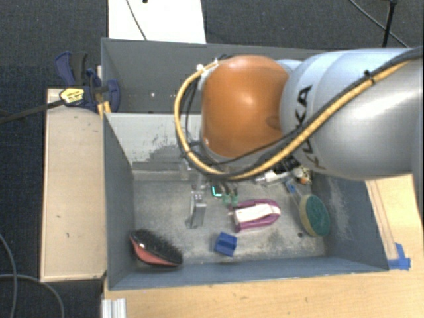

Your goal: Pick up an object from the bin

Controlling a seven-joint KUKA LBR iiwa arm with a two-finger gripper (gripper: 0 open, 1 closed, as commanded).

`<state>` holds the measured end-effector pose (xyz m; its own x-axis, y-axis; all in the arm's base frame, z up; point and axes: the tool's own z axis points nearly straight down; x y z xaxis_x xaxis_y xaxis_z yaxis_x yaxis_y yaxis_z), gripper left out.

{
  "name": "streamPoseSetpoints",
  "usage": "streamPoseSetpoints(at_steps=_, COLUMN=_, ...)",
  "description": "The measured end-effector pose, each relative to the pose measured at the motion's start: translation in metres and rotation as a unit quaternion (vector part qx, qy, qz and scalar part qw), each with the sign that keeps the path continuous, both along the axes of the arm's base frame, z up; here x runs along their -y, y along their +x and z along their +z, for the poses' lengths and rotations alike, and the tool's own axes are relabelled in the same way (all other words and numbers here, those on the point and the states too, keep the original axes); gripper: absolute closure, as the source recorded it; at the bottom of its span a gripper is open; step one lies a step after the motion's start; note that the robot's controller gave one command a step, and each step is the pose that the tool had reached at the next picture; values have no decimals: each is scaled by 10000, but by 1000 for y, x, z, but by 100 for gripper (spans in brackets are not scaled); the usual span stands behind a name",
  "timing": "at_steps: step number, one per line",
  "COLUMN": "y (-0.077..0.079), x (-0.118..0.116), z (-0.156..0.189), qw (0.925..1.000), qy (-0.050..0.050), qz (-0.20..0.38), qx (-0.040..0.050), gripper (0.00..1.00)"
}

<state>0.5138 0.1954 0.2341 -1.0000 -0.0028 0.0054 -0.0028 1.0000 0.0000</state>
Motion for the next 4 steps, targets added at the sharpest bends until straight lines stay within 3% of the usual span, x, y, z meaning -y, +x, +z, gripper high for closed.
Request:
streamPoseSetpoints(at_steps=1, y=-36, x=-51, z=-166, qw=9999, qy=24, qz=160, qx=60, gripper=0)
streamPoseSetpoints(at_steps=2, y=-34, x=-27, z=-133, qw=9979, qy=10, qz=-651, qx=50, gripper=0)
streamPoseSetpoints(at_steps=3, y=-34, x=-60, z=-124, qw=9890, qy=7, qz=-1481, qx=40, gripper=0)
streamPoseSetpoints(at_steps=4, y=-26, x=-59, z=-165, qw=9744, qy=-9, qz=-2249, qx=19, gripper=0)
